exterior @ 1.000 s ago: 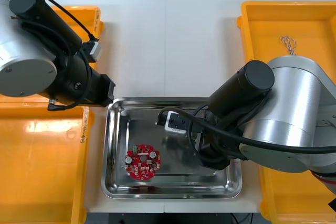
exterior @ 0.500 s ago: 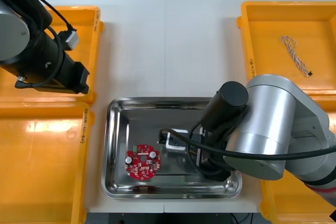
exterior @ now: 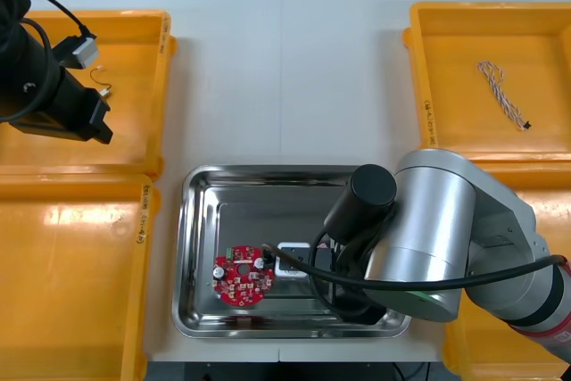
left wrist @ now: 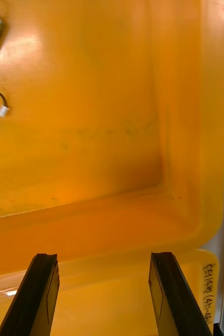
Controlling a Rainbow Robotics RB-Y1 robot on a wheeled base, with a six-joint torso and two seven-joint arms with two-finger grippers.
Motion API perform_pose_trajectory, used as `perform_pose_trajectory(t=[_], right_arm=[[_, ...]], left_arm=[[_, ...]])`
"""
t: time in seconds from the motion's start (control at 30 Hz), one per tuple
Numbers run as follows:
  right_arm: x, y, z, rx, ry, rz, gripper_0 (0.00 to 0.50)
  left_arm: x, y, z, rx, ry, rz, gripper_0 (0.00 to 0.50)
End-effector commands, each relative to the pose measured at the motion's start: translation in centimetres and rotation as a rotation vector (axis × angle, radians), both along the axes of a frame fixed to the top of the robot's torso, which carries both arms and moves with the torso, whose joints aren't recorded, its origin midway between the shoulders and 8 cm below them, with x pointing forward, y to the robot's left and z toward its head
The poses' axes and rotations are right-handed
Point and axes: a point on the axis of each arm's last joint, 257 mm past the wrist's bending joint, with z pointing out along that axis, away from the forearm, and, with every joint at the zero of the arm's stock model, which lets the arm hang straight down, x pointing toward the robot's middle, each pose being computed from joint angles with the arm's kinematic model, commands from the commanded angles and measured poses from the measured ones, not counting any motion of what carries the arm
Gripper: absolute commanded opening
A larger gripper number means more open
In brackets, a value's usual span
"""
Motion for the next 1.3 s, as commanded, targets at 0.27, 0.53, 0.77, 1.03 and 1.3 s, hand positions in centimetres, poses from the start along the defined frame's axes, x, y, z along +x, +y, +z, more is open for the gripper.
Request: perform_pose_trajectory(t=[0.27, 0.53, 0.77, 1.03, 1.3], right_arm=[[-0.9, -0.4, -2.2, -0.046, -0.002, 0.038, 0.0], [-0.9, 0.3, -2.8, -0.015, 0.004, 0.03, 0.0], [-0.8, 0.4, -2.9, -0.018, -0.007, 0.034, 0.0], [-0.3, 0.1, -2.8, -0.025, -0.027, 0.025, 0.334], [-0.1, 0.0, -2.8, -0.027, -0.033, 0.016, 0.5]], left_arm=[[2.7, 5.2, 3.9, 0.137, -0.095, -0.211, 0.5], [4.2, 7.3, 3.5, 0.177, -0.121, -0.263, 0.5], [5.7, 8.4, 3.2, 0.194, -0.16, -0.307, 0.5], [6.5, 9.6, 3.0, 0.235, -0.18, -0.354, 0.5], [7.1, 10.4, 2.8, 0.282, -0.191, -0.379, 0.5]])
